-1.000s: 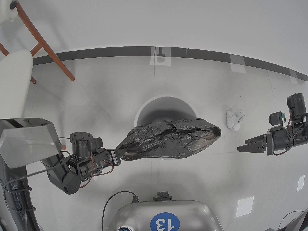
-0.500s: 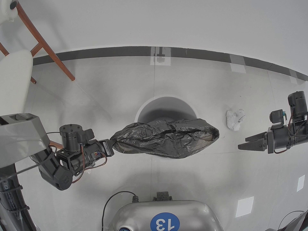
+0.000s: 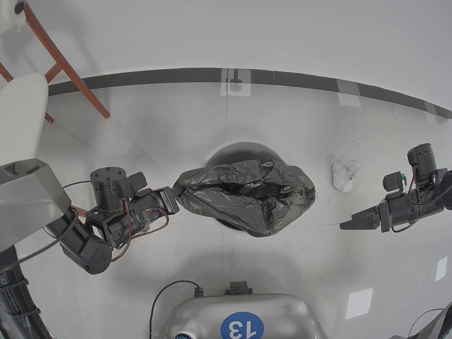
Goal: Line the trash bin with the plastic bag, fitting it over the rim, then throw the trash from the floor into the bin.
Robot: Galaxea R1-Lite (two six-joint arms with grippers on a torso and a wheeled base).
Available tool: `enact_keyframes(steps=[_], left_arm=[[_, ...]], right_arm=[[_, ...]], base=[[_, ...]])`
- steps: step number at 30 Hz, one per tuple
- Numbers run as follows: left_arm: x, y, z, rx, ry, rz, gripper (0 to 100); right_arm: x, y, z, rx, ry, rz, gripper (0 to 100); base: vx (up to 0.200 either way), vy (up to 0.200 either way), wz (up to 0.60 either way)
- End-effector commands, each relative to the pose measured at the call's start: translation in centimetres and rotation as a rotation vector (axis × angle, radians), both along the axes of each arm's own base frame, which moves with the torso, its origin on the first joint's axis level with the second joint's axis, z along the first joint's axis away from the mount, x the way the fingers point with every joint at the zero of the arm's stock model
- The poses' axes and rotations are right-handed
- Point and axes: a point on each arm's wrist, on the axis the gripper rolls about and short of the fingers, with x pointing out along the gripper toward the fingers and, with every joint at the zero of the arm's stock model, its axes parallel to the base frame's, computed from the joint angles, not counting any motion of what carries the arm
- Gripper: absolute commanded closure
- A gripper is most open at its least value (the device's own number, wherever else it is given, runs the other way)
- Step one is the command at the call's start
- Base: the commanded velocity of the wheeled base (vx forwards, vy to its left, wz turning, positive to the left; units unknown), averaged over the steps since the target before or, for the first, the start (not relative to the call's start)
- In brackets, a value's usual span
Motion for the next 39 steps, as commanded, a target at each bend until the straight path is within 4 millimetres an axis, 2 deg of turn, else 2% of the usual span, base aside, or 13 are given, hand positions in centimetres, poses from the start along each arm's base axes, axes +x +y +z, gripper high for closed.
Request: enact_keyframes(steps=[1, 6, 11, 16, 21, 27, 29, 33, 39], left_arm=[[0.5, -0.1, 1.1, -0.017, -0.041, 0.003, 100], [1.2, -0.5, 2.5, -0.085, -0.073, 0.006, 100], [1.0, -0.3, 3.0, -0.104, -0.076, 0.009, 100], [0.9, -0.2, 2.6, -0.098, -0.062, 0.014, 100], [0.4, 0.1, 1.8, -0.083, -0.03, 0.026, 100], [0.3, -0.1, 3.5, -0.111, -0.096, 0.014, 100], [1.0, -0.7, 4.9, -0.13, -0.142, 0.002, 100], [1.4, -1.9, 6.1, -0.149, -0.185, -0.026, 100], [3.3, -2.0, 4.9, -0.123, -0.15, -0.011, 100]], right_arm=[[0.8, 0.0, -1.4, -0.003, 0.047, 0.004, 0], [1.2, 0.1, -2.3, -0.012, 0.069, 0.015, 0], [1.6, 0.1, -3.3, -0.015, 0.098, 0.018, 0], [2.2, 0.1, -4.2, -0.009, 0.121, 0.024, 0], [2.4, 0.1, -3.5, 0.003, 0.073, 0.036, 0], [1.5, 0.2, -2.5, 0.002, 0.04, 0.043, 0], [1.1, 0.3, -2.5, -0.003, 0.036, 0.056, 0], [0.4, 0.4, -2.6, -0.007, 0.039, 0.061, 0], [-0.7, 0.3, -2.0, -0.007, 0.025, 0.061, 0]], base=[[0.0, 0.0, 0.0], [0.0, 0.0, 0.0], [0.0, 0.0, 0.0], [0.0, 0.0, 0.0], [0.0, 0.0, 0.0], [0.0, 0.0, 0.0], [0.0, 0.0, 0.0], [0.0, 0.0, 0.0], [0.0, 0.0, 0.0]])
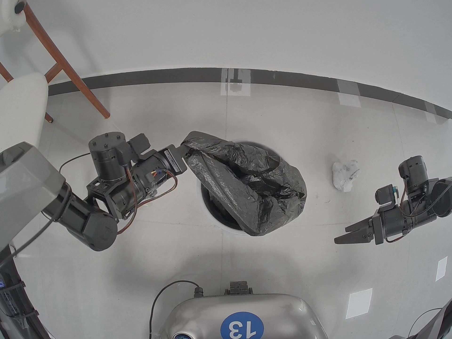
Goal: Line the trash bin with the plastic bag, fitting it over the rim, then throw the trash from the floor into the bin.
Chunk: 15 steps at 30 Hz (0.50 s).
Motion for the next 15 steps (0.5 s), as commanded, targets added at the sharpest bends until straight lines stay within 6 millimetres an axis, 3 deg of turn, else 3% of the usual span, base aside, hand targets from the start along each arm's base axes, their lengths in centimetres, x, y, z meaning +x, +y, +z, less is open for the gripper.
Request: enact_keyframes(steps=[1, 4, 5, 8, 15], left_arm=[[1.0, 0.1, -0.9, 0.017, 0.032, 0.011, 100], [0.5, 0.8, -1.3, 0.032, 0.065, 0.025, 100], [-1.1, 1.5, -1.8, 0.053, 0.107, 0.021, 100], [-2.4, 2.4, -3.5, 0.118, 0.164, 0.008, 100], [-3.3, 4.5, -6.5, 0.231, 0.233, -0.014, 100]], right_arm=[[-1.1, 0.0, 0.8, 0.001, -0.025, 0.003, 0], [-1.4, 0.0, 1.0, 0.001, -0.034, 0.002, 0], [-1.5, -0.1, 1.2, 0.001, -0.04, 0.0, 0], [-1.5, -0.1, 1.3, 0.002, -0.045, -0.001, 0], [-1.5, -0.1, 1.4, 0.002, -0.045, -0.002, 0]], base=[[0.0, 0.0, 0.0], [0.0, 0.0, 0.0], [0.0, 0.0, 0.0], [0.0, 0.0, 0.0], [0.0, 0.0, 0.0]])
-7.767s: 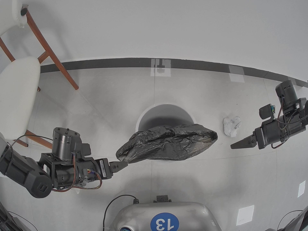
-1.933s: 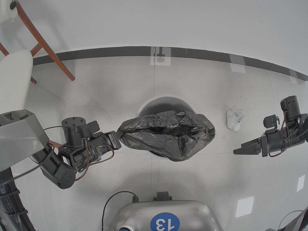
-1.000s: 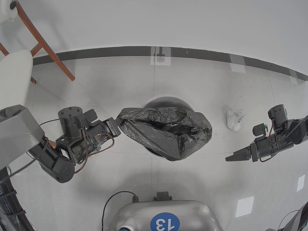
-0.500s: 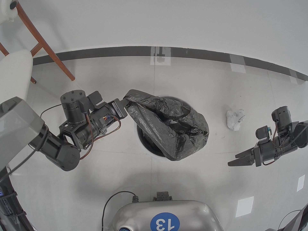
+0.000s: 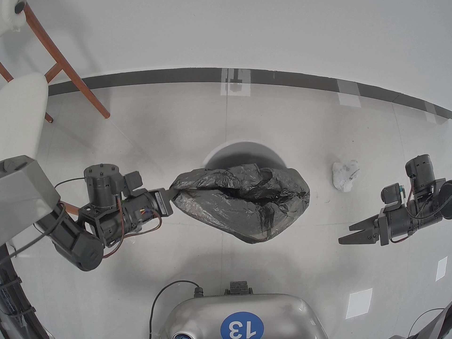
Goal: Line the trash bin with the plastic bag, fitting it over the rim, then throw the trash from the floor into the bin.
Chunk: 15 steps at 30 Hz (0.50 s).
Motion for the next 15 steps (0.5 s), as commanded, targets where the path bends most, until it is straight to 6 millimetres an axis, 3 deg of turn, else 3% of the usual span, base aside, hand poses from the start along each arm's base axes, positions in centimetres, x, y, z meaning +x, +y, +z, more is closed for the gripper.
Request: enact_keyframes(steps=[1, 5, 15], left_arm=[[-0.7, 1.6, -1.5, 0.049, 0.05, 0.004, 100], [1.2, 2.0, -3.0, 0.08, 0.036, 0.02, 100], [6.9, 0.4, -5.0, 0.096, -0.037, 0.021, 100]], right_arm=[[-0.2, 0.0, 0.3, 0.002, -0.011, 0.0, 0], [-0.1, 0.0, 0.3, 0.001, -0.014, 0.0, 0], [-0.1, -0.1, 0.4, 0.001, -0.015, -0.004, 0]], base=[[0.0, 0.0, 0.0], [0.0, 0.0, 0.0], [0.0, 0.0, 0.0]])
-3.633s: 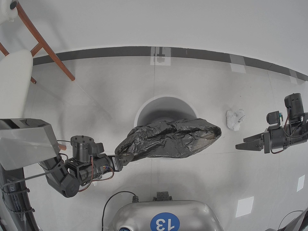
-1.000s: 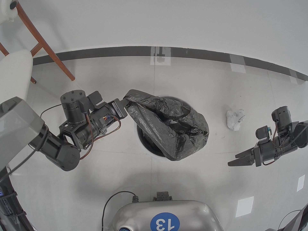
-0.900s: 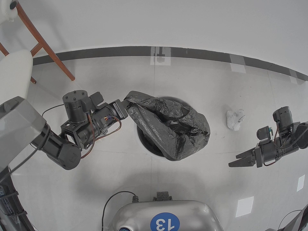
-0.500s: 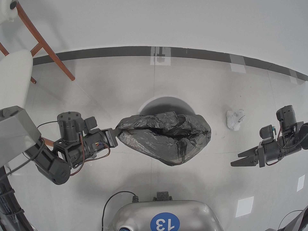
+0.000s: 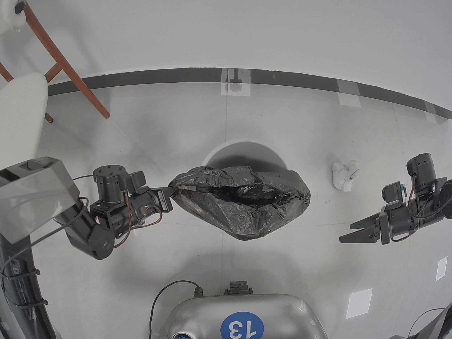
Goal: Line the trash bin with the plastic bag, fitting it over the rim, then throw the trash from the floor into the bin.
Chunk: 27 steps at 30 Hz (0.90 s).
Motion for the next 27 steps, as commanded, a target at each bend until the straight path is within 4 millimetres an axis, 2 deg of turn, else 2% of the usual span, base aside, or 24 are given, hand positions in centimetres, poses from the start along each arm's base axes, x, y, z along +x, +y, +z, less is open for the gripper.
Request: enact_keyframes(steps=[1, 6, 9, 16, 21, 27], left_arm=[[2.9, -0.8, -2.1, 0.011, -0.003, 0.004, 100], [5.2, -1.2, -0.3, -0.016, -0.056, 0.037, 100], [5.7, -1.2, 0.8, -0.033, -0.075, 0.061, 100], [5.4, -0.8, 1.6, -0.051, -0.075, 0.072, 100], [4.5, -0.8, 3.1, -0.053, -0.057, 0.071, 100], [4.2, -0.6, 3.4, -0.05, -0.103, 0.086, 100]], right_arm=[[0.0, -0.1, 0.1, 0.002, -0.002, -0.002, 0], [-0.1, -0.1, 0.2, 0.002, -0.008, -0.004, 0], [-0.1, -0.1, 0.2, 0.002, -0.006, -0.004, 0], [-0.2, -0.1, 0.2, 0.002, -0.005, -0.004, 0], [-0.5, -0.2, 0.3, 0.001, 0.002, -0.005, 0], [-0.7, -0.2, 0.4, 0.001, 0.008, -0.005, 0]], base=[[0.0, 0.0, 0.0], [0.0, 0.0, 0.0], [0.0, 0.0, 0.0], [0.0, 0.0, 0.0], [0.0, 0.0, 0.0], [0.0, 0.0, 0.0]])
